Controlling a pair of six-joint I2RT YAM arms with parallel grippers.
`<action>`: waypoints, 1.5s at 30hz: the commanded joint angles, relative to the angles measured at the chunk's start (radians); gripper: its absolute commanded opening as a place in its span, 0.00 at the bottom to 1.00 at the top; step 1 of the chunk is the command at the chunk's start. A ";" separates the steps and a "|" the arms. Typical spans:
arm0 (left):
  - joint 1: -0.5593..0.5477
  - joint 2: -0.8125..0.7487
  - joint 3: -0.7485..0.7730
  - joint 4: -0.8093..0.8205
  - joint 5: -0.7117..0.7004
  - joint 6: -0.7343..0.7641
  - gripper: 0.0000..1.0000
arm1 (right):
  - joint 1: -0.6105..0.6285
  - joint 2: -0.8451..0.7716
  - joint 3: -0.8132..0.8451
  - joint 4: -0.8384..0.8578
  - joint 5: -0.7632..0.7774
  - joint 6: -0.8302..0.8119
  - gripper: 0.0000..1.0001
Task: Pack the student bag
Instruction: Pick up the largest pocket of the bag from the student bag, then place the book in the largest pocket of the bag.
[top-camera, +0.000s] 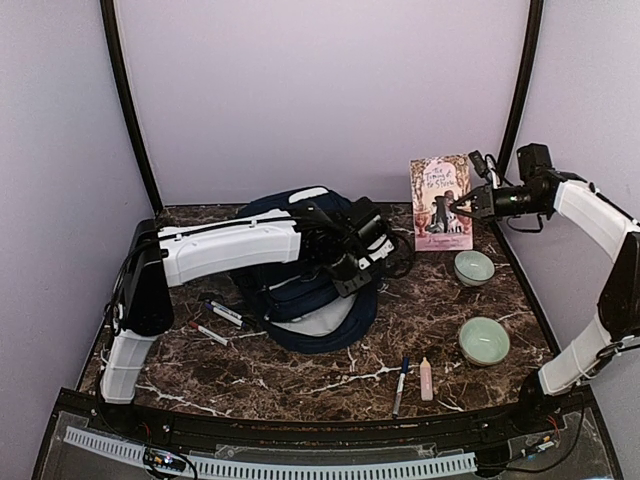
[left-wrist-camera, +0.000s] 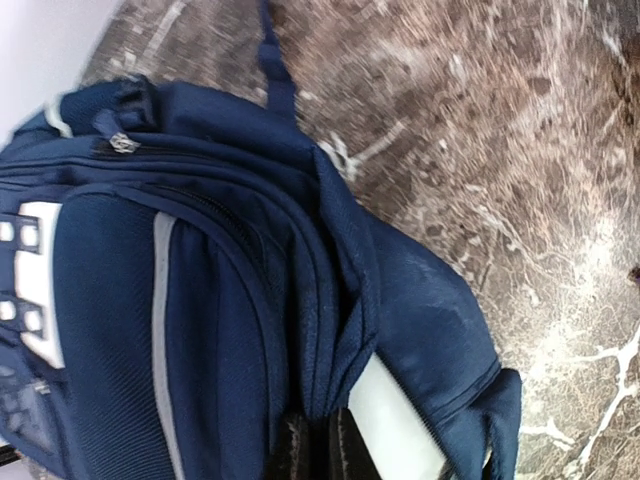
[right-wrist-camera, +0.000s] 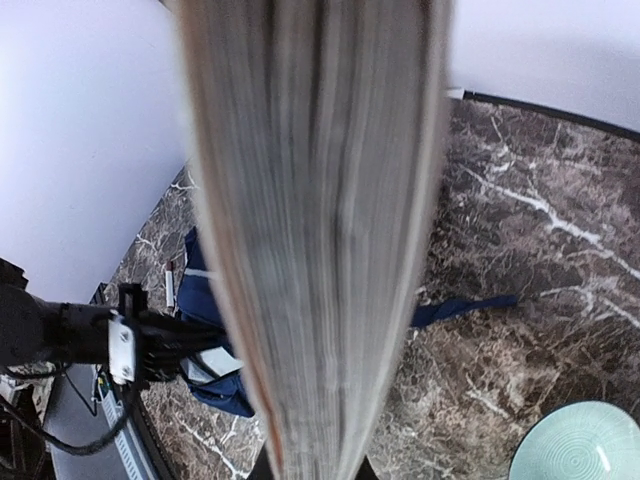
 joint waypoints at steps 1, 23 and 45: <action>0.009 -0.140 0.070 0.021 -0.158 0.059 0.00 | -0.001 -0.070 -0.093 -0.008 -0.042 0.002 0.00; 0.080 -0.214 0.130 0.115 -0.225 0.035 0.00 | 0.284 -0.126 -0.460 0.256 -0.238 0.267 0.00; 0.085 -0.443 -0.125 0.362 -0.107 0.045 0.00 | 0.533 0.222 -0.387 0.524 -0.298 0.481 0.00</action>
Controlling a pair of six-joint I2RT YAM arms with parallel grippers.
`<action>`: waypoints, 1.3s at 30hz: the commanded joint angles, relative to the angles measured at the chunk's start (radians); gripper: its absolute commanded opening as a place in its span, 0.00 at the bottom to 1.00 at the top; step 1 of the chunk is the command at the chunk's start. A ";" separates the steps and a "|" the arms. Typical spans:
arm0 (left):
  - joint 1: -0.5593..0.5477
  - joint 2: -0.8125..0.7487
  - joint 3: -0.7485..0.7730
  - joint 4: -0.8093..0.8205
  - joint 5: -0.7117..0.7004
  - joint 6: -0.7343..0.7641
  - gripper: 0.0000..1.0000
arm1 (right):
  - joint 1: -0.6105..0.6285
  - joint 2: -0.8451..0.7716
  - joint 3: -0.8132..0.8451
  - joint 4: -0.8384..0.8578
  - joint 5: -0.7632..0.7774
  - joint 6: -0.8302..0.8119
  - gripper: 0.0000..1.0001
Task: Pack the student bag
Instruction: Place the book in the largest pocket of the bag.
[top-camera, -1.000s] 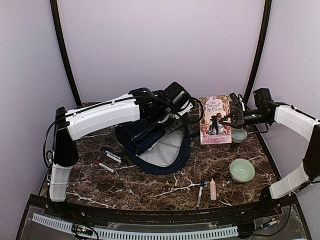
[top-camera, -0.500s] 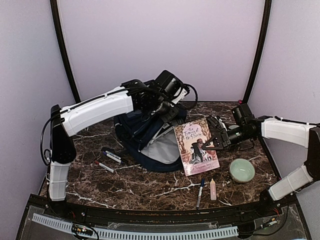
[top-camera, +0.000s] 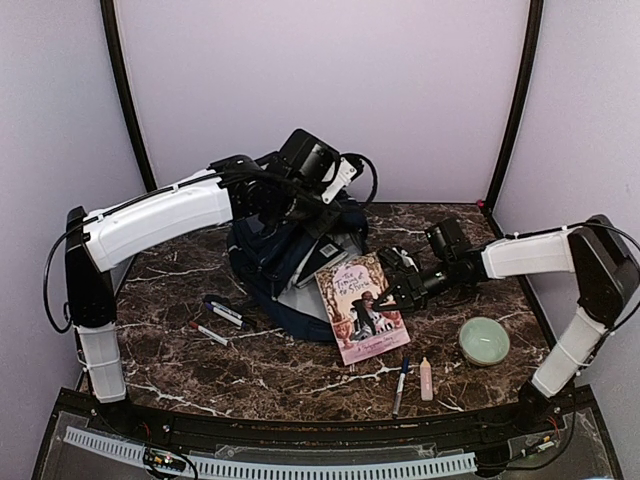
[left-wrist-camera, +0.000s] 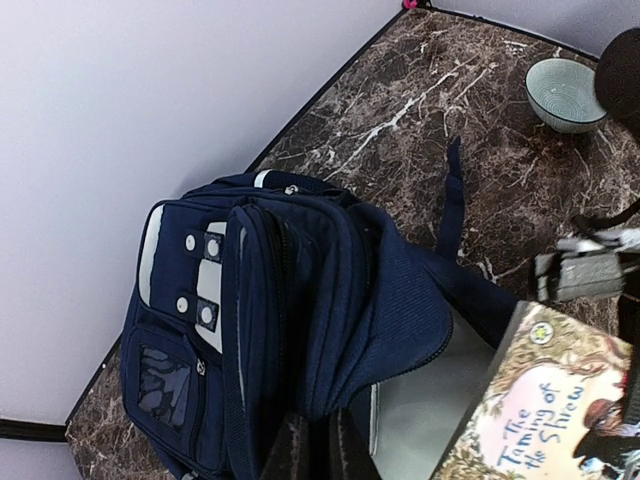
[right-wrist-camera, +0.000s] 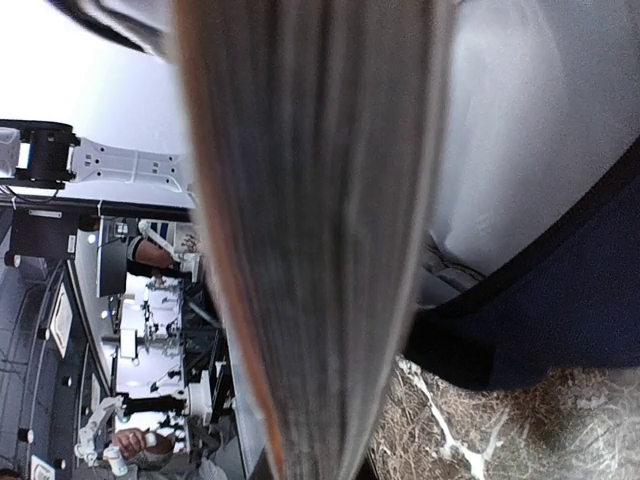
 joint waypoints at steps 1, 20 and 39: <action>-0.001 -0.160 -0.043 0.202 0.016 0.018 0.00 | 0.044 0.153 0.141 0.015 -0.052 0.012 0.00; -0.002 -0.299 -0.271 0.300 0.117 0.011 0.00 | 0.072 0.603 0.677 0.052 0.055 0.268 0.00; -0.002 -0.365 -0.394 0.354 0.064 -0.020 0.00 | 0.088 0.473 0.706 -0.270 0.500 -0.011 0.65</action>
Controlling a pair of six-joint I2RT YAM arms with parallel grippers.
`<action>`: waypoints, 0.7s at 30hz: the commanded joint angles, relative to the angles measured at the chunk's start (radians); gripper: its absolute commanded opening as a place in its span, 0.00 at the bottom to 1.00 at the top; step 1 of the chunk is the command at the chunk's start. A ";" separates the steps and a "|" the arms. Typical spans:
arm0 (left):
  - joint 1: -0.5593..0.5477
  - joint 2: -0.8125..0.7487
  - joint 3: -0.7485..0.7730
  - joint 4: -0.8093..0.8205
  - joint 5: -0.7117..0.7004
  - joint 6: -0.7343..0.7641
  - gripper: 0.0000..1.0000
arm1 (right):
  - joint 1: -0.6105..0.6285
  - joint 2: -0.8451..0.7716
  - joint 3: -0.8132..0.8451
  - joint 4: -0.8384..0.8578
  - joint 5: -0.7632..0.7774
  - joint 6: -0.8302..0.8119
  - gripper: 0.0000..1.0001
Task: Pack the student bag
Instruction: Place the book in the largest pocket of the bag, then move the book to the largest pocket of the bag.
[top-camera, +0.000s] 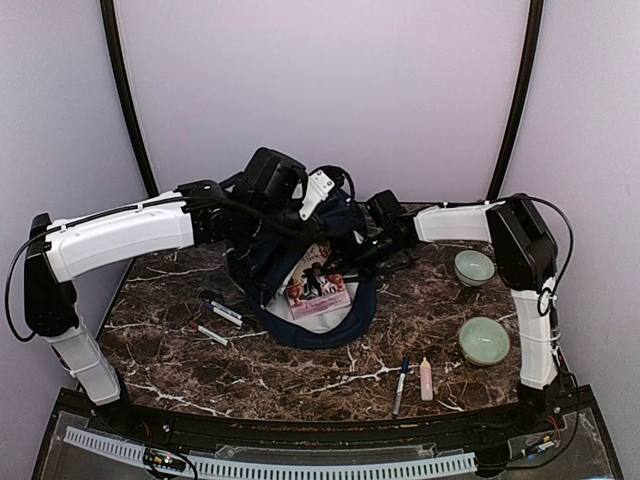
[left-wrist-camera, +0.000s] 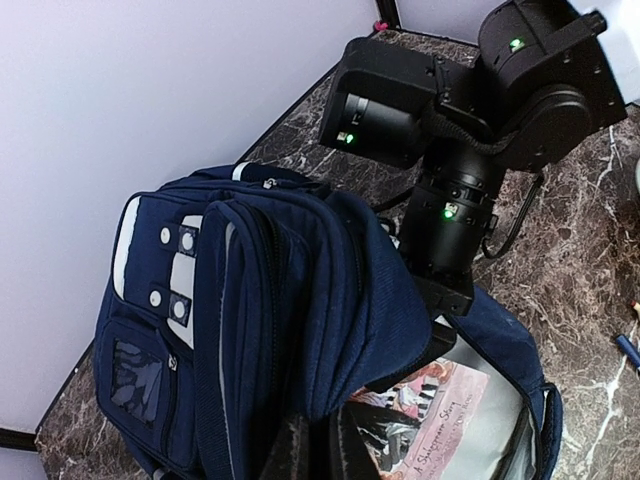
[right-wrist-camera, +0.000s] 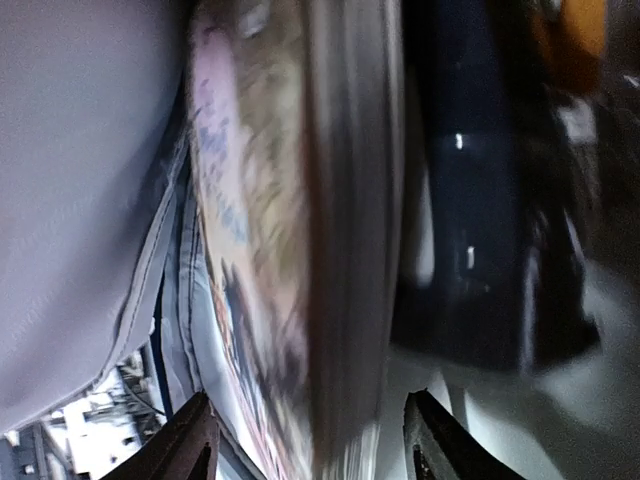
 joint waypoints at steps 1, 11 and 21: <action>-0.008 -0.122 -0.010 0.117 -0.039 -0.020 0.00 | 0.006 -0.114 -0.036 -0.074 0.171 -0.129 0.66; -0.005 -0.141 -0.073 0.170 -0.038 -0.012 0.00 | 0.035 -0.357 -0.287 -0.051 0.209 -0.337 0.64; 0.022 -0.144 -0.075 0.201 0.044 -0.065 0.00 | 0.159 -0.447 -0.350 -0.120 0.385 -0.623 0.49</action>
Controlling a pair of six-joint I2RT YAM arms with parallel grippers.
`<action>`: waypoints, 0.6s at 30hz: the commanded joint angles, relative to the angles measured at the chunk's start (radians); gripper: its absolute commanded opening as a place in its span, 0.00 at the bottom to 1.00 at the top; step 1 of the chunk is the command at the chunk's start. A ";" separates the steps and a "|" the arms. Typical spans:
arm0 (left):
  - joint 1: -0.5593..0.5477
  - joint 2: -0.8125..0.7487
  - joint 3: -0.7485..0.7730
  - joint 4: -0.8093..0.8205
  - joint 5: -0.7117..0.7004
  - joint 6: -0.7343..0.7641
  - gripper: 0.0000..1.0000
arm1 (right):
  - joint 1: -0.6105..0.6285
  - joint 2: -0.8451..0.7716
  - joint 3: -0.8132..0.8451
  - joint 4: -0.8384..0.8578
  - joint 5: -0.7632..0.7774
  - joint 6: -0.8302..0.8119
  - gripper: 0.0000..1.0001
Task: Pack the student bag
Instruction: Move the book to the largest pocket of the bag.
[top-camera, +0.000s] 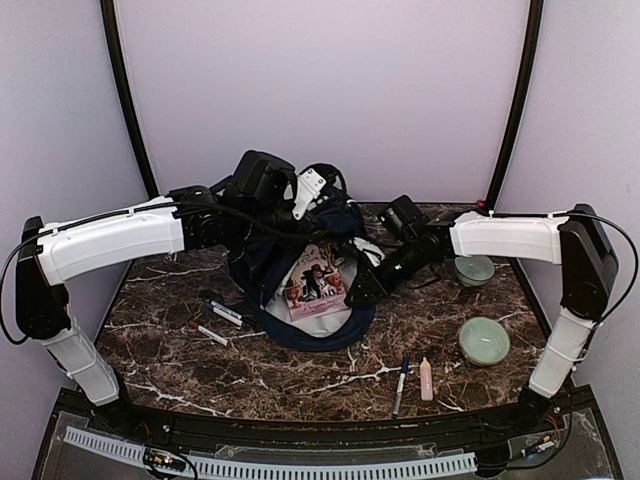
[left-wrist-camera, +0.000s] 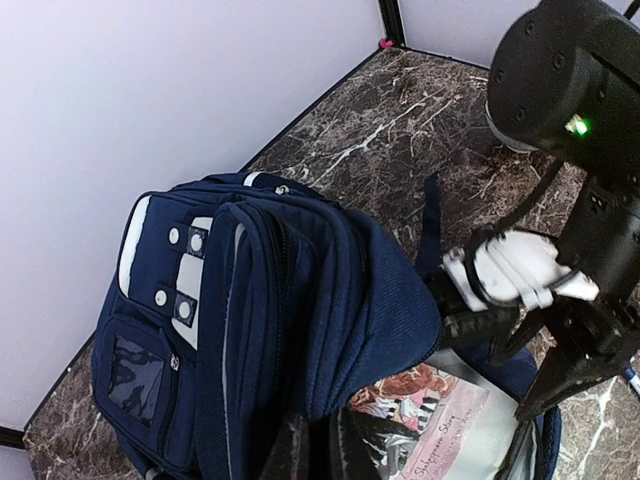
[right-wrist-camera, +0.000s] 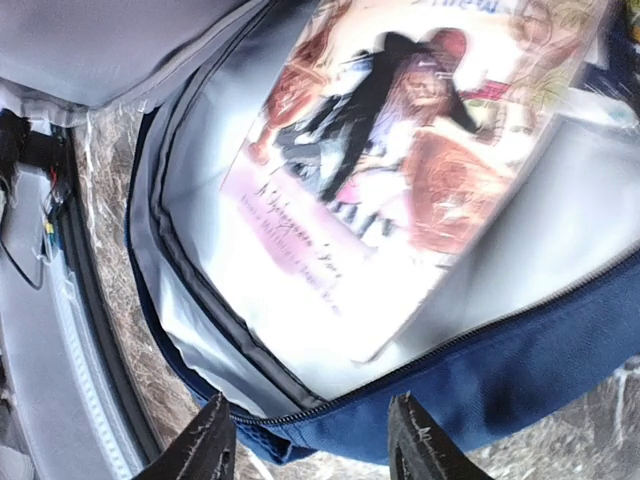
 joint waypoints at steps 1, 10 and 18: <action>0.021 -0.092 0.006 0.128 0.047 -0.051 0.00 | 0.050 -0.035 -0.018 0.033 0.151 -0.180 0.46; 0.076 -0.114 -0.004 0.145 0.122 -0.111 0.00 | 0.159 -0.035 -0.006 0.158 0.418 -0.493 0.49; 0.083 -0.133 -0.017 0.139 0.119 -0.125 0.00 | 0.242 0.037 0.039 0.189 0.501 -0.672 0.70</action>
